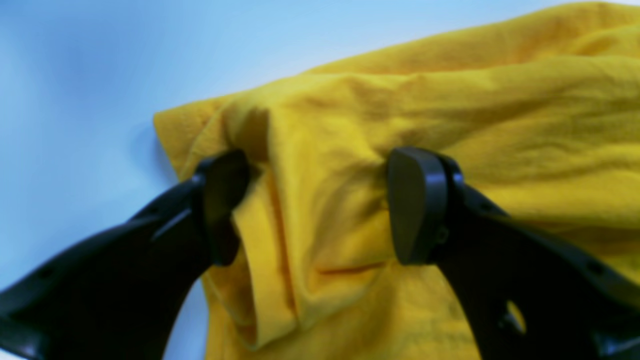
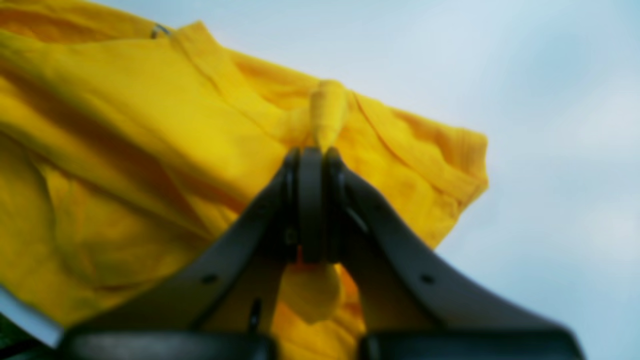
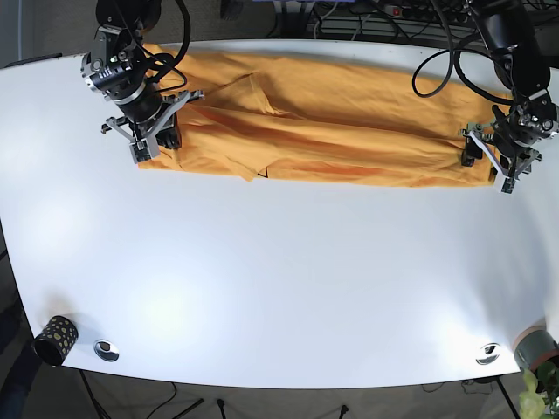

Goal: Fold the T-shirt properly
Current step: 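Regrasp the folded shirt edge with both grippers and pull it toward the table center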

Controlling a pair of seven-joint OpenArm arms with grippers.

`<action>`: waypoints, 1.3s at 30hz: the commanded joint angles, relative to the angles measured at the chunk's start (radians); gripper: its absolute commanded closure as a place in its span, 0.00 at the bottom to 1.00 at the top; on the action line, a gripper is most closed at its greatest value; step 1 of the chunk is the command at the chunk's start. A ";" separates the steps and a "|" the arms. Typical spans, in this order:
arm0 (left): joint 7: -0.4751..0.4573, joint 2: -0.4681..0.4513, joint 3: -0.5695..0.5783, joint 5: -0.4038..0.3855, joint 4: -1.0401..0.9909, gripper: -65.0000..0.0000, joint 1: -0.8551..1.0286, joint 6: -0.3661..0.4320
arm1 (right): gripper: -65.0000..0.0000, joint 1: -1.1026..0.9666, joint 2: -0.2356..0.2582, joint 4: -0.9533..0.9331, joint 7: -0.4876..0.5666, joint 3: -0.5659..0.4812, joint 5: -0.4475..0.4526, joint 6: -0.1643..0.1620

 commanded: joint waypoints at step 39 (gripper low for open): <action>0.105 -0.060 0.001 -0.154 0.054 0.27 0.002 -0.008 | 0.31 -0.037 -0.010 -0.143 -0.127 0.051 0.324 0.110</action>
